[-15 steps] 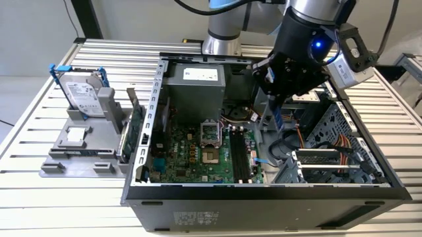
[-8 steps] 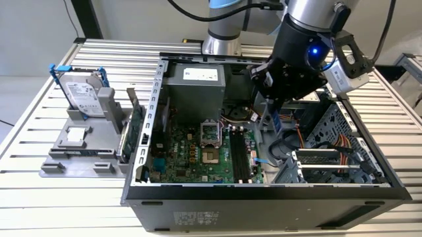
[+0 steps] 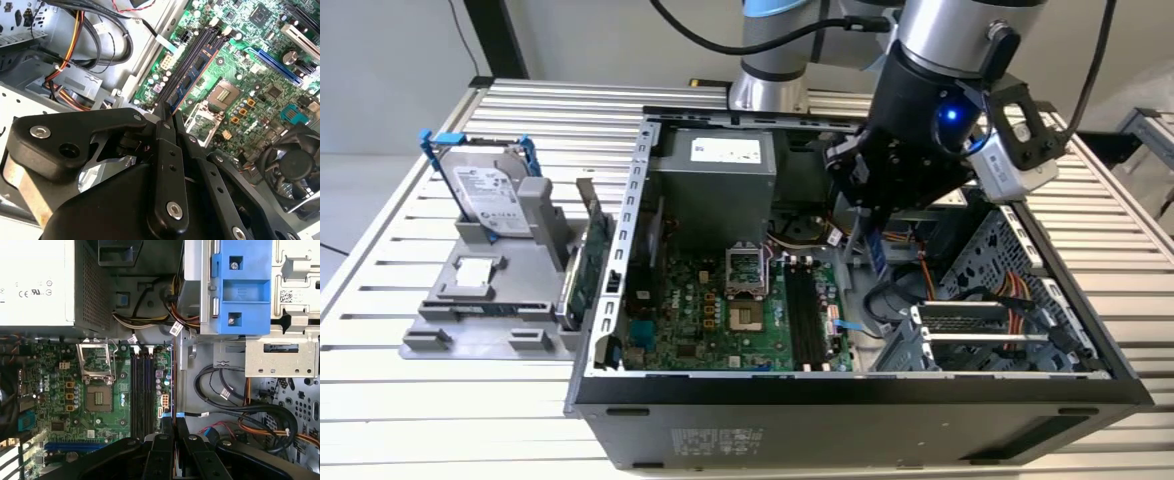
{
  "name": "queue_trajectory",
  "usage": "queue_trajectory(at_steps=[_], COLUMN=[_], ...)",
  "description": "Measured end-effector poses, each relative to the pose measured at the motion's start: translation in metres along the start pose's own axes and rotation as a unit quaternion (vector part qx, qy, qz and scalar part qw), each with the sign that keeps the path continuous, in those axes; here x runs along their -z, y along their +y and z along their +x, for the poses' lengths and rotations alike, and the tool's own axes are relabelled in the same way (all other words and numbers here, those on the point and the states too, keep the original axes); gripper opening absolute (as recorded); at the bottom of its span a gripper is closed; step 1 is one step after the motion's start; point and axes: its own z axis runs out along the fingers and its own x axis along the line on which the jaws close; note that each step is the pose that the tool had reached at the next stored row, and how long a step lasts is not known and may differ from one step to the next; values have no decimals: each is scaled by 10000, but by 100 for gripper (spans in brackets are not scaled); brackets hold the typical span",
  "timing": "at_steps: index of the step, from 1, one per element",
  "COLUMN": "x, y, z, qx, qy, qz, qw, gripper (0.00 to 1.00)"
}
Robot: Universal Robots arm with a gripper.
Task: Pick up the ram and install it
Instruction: 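Insert the ram into the slot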
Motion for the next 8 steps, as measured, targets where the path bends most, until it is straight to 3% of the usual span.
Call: queue_trajectory(at_steps=[8], x=[-58], y=[-1], z=[-1], qx=[1], qy=[0], qz=[3], qw=[10000], gripper=[0])
